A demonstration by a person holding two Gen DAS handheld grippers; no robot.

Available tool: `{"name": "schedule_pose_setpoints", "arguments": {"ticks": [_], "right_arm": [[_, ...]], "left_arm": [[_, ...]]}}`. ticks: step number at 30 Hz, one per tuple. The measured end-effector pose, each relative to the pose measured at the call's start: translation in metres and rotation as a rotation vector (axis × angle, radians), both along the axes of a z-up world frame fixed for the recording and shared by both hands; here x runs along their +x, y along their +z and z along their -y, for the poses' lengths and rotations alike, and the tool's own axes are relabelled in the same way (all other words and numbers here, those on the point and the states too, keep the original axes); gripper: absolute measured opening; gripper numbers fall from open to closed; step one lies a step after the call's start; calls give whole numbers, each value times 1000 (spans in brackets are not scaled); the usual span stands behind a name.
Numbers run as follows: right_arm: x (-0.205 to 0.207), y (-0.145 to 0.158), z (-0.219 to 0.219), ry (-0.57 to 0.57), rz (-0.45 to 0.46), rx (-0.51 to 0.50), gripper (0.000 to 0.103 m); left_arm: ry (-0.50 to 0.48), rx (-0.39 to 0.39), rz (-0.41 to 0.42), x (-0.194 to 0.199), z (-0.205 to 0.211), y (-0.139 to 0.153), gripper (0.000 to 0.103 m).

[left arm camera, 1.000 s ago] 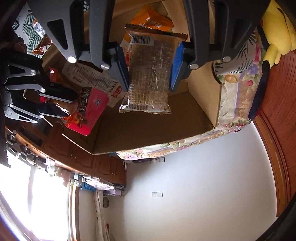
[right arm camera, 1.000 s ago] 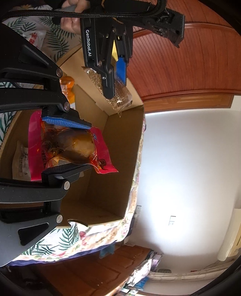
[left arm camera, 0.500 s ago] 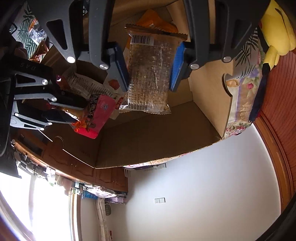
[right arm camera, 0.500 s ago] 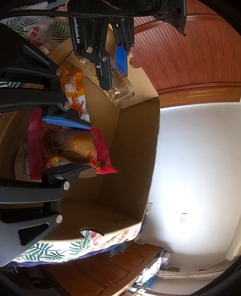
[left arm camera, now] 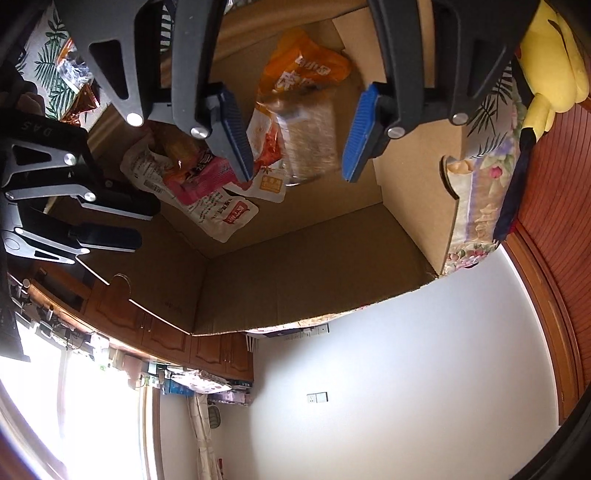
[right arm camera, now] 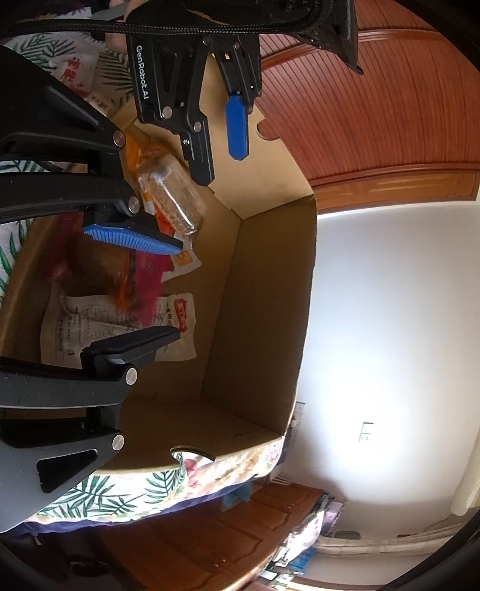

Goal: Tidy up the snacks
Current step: 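Open left tool to drop cracker pack while right tool releases red egg pouch, then move left tool to white duck-neck pouch while right tool approaches silver foil pouch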

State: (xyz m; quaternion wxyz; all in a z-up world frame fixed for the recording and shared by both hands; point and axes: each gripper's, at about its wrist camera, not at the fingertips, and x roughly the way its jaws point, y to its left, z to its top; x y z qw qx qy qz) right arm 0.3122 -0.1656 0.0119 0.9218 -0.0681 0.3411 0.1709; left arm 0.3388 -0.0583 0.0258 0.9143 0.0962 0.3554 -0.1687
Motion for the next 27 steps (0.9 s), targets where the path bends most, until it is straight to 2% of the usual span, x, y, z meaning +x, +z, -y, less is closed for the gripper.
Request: {"name": "schedule_pose_setpoints", "arguments": {"ticks": [5, 13, 18, 22, 27], "right_arm": [[-17, 10, 1, -1, 23, 16, 43], [-68, 29, 10, 0, 75, 37, 48], [-102, 35, 17, -7, 91, 27, 53], [-125, 30, 25, -17, 79, 21, 55], [-142, 16, 30, -36, 48, 16, 57]], "left_arm": [[-2, -20, 20, -14, -6, 10, 51], [-3, -35, 79, -54, -15, 37, 69], [-7, -58, 112, -86, -22, 48, 71], [-17, -69, 121, -112, -26, 50, 71], [-35, -50, 110, -138, -27, 37, 71]]}}
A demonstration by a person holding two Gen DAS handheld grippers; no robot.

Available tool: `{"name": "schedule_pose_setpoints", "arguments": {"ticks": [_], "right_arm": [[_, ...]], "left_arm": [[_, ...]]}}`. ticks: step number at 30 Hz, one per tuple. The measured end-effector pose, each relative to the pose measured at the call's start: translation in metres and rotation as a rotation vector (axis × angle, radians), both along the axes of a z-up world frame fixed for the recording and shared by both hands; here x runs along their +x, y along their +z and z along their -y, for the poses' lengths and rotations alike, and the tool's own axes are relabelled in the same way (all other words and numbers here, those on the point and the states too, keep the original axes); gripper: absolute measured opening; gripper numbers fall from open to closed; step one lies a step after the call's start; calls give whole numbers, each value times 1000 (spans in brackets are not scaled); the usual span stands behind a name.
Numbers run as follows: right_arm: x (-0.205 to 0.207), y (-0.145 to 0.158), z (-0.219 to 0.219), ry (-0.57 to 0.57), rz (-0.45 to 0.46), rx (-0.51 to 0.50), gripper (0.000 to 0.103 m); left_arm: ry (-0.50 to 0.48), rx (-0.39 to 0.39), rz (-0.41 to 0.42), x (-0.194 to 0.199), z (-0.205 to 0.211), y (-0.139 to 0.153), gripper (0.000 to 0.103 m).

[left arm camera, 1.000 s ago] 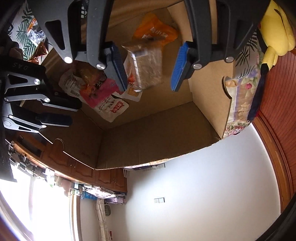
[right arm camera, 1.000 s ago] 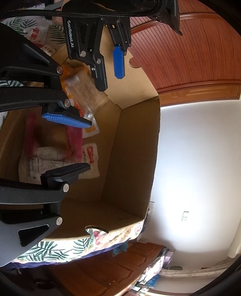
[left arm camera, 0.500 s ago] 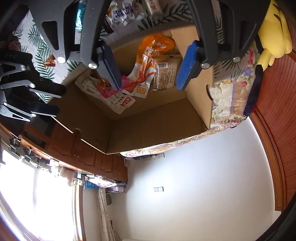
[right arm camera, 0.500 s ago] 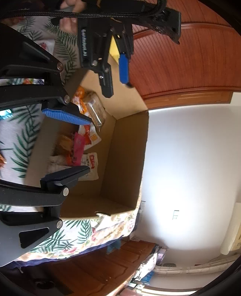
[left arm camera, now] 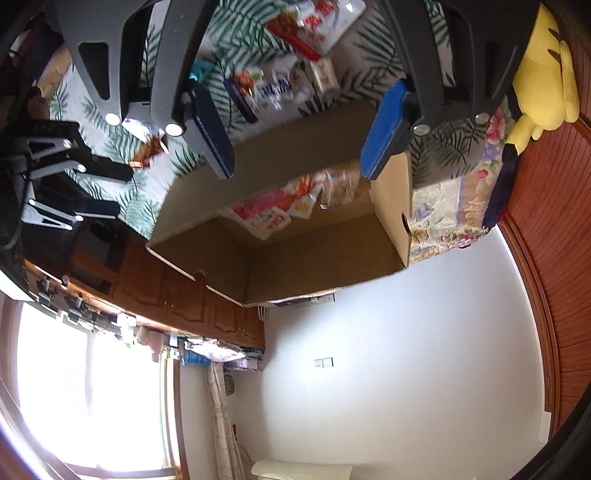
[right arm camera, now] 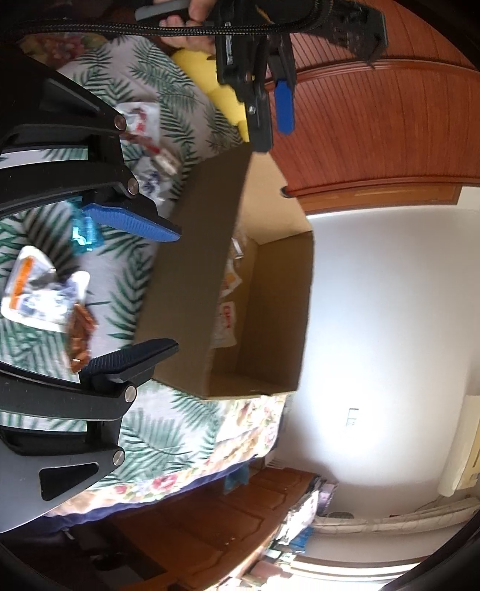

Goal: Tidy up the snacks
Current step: 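Move left tool to white duck-neck pouch while right tool approaches silver foil pouch, then grasp white duck-neck pouch with left tool while right tool grasps silver foil pouch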

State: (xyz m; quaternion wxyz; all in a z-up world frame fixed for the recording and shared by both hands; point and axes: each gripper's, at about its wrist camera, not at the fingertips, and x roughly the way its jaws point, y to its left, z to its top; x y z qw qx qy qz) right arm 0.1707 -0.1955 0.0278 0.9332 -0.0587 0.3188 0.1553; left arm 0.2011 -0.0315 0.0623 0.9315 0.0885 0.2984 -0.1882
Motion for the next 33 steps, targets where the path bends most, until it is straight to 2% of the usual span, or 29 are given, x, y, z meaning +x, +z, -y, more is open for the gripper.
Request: {"name": "schedule_pose_setpoints", "arguments": {"ticks": [11, 18, 23, 33], "right_arm": [[-16, -38, 4, -30, -77, -29, 64], [-12, -69, 9, -52, -145, -50, 64], [-9, -87, 12, -63, -188, -57, 64], [-7, -96, 18, -92, -221, -47, 64]], "left_arm": [[-14, 41, -69, -30, -6, -46, 71], [30, 49, -118, -36, -20, -80, 71], [47, 49, -142, -36, -28, -94, 71], [65, 42, -159, -50, -37, -107, 71]]}}
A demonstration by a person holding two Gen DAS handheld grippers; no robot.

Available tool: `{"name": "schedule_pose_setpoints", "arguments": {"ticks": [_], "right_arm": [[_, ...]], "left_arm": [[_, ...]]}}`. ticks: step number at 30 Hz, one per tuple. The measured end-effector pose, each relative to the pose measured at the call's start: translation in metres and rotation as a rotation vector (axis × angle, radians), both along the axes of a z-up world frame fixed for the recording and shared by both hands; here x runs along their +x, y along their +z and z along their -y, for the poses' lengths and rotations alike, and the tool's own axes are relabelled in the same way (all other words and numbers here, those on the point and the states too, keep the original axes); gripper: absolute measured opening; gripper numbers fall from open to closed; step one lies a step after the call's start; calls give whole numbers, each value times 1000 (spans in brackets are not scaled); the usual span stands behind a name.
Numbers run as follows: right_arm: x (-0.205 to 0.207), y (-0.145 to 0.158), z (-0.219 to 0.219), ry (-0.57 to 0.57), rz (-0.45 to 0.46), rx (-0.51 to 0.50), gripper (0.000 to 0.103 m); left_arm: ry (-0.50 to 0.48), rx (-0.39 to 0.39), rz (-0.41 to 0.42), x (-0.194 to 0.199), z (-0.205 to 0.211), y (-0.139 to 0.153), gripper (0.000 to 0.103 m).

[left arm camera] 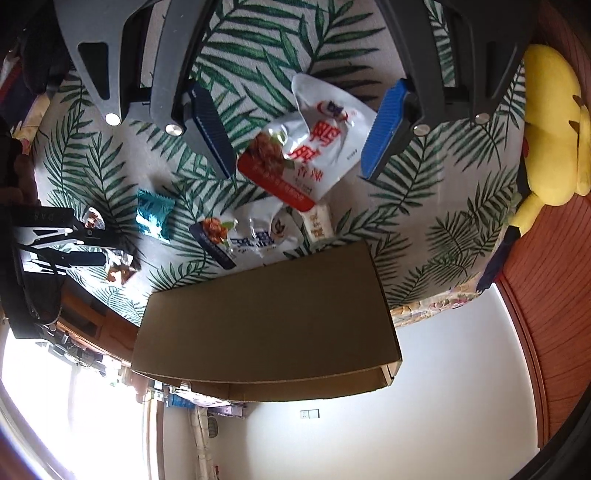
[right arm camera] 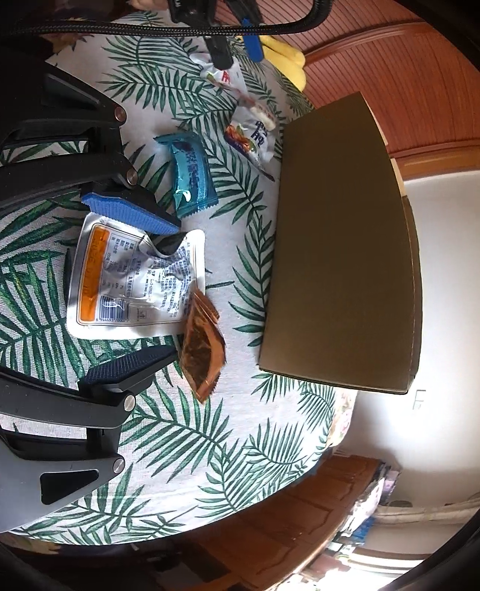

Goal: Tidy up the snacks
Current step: 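Grasp white duck-neck pouch with left tool while right tool grasps silver foil pouch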

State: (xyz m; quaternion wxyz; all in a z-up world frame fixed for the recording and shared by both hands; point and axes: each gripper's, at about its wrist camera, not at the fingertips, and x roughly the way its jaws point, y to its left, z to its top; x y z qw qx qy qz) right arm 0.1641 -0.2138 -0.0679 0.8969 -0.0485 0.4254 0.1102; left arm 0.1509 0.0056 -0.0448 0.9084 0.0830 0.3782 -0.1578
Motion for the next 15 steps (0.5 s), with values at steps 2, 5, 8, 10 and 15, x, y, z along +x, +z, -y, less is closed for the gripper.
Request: {"name": "schedule_pose_setpoints", "arguments": {"ticks": [2, 5, 8, 10, 15], "right_arm": [[0, -4, -2, -2, -12, -15, 64], [-2, -6, -2, -12, -26, -13, 64], [-4, -7, -5, -11, -27, -32, 64], [-5, -9, -7, -3, -23, -51, 64], [-8, -11, -10, -3, -12, -60, 62]], "left_arm": [[-2, 4, -7, -2, 0, -2, 71], [-12, 12, -11, -6, 1, -4, 71], [-24, 18, -16, -8, 2, -6, 71], [-31, 27, -20, -8, 1, -7, 71], [-49, 57, -41, -4, 1, -14, 71]]}}
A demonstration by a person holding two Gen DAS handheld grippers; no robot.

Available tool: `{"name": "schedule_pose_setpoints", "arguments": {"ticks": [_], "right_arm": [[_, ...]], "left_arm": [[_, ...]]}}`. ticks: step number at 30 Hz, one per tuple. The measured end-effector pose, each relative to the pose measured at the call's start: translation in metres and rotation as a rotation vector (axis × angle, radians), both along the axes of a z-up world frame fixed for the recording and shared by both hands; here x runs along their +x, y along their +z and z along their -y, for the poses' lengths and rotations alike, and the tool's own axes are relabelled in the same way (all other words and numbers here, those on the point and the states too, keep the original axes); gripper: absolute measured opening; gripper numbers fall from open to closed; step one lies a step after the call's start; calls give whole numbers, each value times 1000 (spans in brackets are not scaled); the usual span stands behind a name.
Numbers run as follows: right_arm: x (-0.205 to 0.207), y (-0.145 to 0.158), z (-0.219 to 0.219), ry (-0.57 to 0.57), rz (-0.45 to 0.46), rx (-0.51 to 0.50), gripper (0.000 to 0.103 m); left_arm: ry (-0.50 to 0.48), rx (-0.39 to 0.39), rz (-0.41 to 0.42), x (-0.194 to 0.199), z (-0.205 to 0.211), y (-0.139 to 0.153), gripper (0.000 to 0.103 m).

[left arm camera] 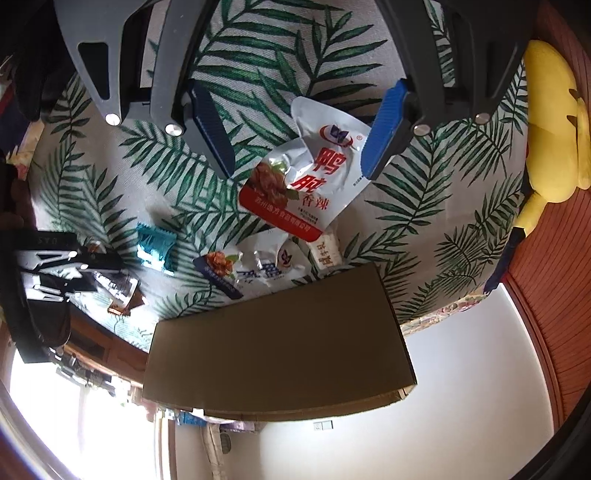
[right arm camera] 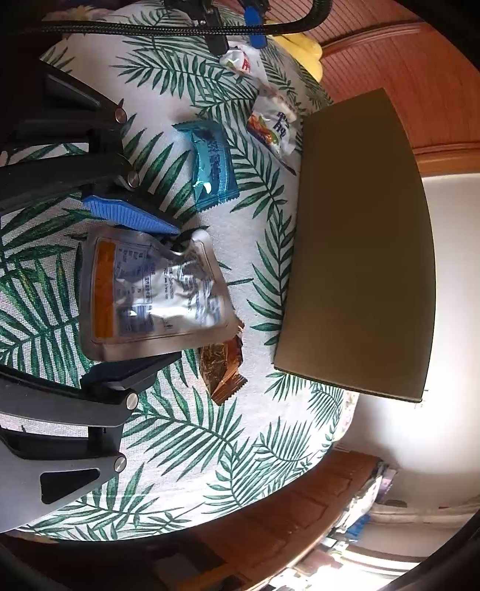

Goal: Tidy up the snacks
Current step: 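Grasp white duck-neck pouch with left tool while right tool grasps silver foil pouch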

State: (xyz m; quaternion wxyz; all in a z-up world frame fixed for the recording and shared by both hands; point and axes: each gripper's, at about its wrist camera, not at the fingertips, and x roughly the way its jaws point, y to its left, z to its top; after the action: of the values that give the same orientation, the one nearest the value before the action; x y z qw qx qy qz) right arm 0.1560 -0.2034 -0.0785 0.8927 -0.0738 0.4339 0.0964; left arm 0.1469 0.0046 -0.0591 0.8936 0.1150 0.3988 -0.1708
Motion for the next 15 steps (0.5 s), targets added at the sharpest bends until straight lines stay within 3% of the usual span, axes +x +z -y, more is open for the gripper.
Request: {"name": "schedule_pose_setpoints", "arguments": {"ticks": [15], "right_arm": [[-1, -1, 0, -3, 4, 2, 62]], "left_arm": [[7, 64, -19, 28, -2, -11, 72]]}}
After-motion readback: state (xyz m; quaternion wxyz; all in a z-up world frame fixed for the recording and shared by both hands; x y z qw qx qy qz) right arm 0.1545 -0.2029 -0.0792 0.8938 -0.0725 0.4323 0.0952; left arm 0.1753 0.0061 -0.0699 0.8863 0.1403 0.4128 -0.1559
